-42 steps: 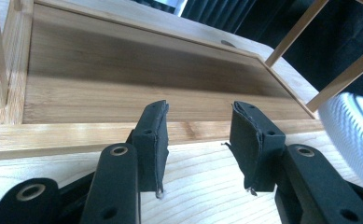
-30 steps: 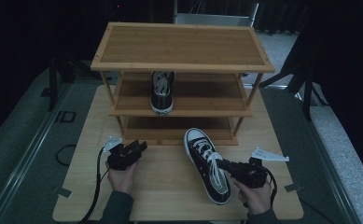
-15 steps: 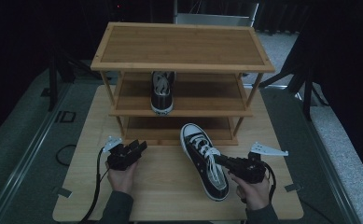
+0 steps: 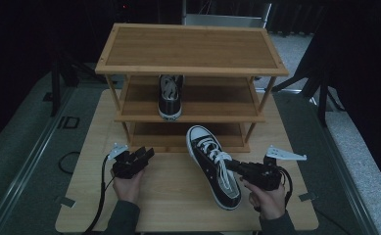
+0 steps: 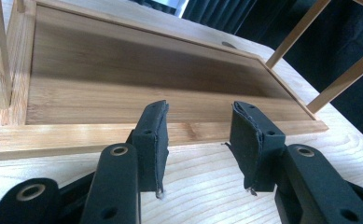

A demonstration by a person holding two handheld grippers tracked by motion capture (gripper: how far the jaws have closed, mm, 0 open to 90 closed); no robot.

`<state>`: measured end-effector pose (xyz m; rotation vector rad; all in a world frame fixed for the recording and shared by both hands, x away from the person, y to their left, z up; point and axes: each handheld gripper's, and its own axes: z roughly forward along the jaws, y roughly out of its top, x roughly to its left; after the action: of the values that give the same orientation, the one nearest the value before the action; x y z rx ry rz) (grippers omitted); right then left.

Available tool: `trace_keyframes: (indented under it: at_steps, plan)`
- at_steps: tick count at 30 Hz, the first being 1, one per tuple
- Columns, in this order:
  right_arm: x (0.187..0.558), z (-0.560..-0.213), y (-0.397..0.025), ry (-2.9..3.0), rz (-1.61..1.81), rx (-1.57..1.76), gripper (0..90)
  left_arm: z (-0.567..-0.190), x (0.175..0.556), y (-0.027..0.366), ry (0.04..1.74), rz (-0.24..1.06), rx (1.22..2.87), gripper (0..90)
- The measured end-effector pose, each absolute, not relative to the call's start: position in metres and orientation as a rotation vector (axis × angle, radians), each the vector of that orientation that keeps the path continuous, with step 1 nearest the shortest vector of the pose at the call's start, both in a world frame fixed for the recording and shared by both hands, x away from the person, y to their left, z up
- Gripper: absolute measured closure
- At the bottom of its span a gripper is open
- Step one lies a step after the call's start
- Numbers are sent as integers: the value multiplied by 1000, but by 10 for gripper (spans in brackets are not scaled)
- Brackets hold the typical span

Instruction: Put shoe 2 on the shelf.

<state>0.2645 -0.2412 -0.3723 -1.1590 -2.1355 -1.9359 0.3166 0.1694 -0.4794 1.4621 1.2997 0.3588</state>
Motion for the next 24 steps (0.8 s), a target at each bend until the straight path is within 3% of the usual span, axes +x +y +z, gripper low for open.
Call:
trace_keyframes:
  at_steps: [10, 24]
  plan:
    - [262, -353, -245, -2116, -2002, -1115, 879, -479, 317, 170, 1301, 360, 1459, 571]
    - [286, -325, -246, -2127, -2070, -1146, 879, -480, 317, 170, 1303, 357, 1461, 571]
